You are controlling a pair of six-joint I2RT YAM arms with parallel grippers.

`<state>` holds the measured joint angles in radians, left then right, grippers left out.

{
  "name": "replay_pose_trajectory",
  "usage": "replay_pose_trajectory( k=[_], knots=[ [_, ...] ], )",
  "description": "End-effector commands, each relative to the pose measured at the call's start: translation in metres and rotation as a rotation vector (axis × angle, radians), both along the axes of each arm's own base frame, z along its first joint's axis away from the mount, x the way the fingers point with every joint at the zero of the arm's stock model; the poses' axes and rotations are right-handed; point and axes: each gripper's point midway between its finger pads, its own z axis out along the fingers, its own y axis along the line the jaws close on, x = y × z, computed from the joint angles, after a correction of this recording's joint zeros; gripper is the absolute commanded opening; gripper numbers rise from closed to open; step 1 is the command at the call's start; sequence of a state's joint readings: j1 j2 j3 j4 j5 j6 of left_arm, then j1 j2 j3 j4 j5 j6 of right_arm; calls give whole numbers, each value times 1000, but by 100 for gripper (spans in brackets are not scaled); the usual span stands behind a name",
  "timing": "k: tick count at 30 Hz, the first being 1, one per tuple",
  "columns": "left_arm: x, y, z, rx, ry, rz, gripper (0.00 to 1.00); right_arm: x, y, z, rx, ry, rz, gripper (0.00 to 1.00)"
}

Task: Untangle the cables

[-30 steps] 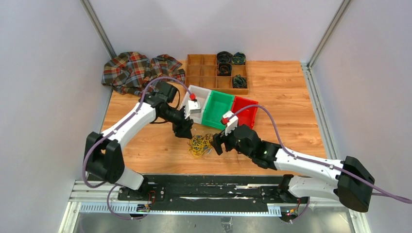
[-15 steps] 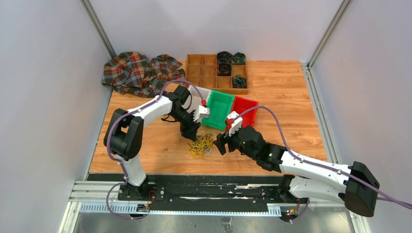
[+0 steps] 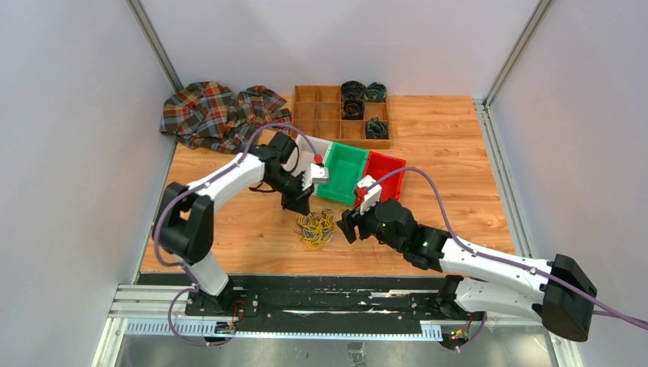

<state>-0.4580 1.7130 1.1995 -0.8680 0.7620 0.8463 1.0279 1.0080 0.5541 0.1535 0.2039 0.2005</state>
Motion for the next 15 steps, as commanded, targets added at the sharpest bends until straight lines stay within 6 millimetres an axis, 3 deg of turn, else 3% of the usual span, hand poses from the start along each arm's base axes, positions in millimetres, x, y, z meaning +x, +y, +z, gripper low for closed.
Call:
replay_pose_trajectory(
  k=[1, 15],
  knots=[
    [-5, -5, 55, -72, -59, 81, 1, -6, 13, 4, 34, -12, 54, 72],
    [-30, -2, 132, -177, -49, 243, 1, -4, 77, 45, 135, -68, 211, 75]
  ],
)
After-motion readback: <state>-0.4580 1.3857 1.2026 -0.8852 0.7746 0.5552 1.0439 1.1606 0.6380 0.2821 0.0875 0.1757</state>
